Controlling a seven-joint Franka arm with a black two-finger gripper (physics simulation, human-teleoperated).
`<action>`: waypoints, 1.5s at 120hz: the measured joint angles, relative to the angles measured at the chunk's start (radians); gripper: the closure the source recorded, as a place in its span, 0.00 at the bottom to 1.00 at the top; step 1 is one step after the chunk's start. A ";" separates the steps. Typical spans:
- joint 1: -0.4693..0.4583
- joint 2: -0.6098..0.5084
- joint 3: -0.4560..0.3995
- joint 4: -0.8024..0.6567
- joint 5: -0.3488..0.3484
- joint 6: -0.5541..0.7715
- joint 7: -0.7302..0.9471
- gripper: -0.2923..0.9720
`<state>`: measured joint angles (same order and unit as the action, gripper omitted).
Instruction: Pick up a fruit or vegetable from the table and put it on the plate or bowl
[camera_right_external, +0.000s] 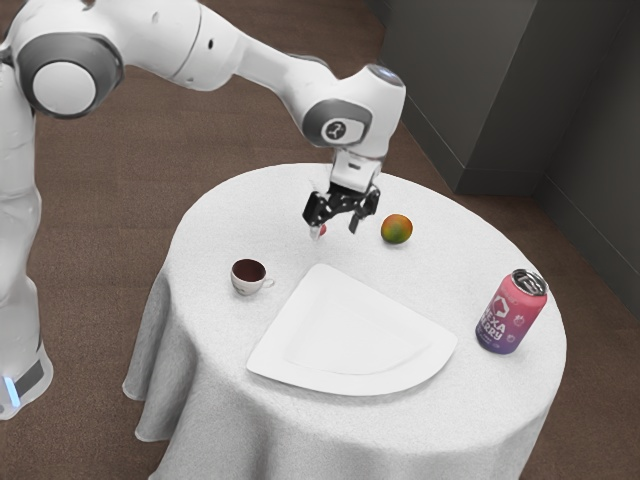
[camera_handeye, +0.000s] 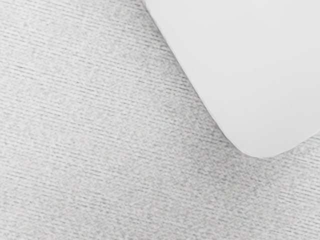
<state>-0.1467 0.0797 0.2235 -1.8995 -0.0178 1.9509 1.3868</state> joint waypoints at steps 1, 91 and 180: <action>0.002 0.000 0.000 0.000 0.000 0.000 0.000 0.23; 0.113 0.044 -0.007 0.015 0.012 0.013 0.029 0.23; 0.126 0.082 -0.006 0.015 0.001 0.028 0.068 0.25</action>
<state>-0.0208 0.1617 0.2178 -1.8842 -0.0168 1.9786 1.4545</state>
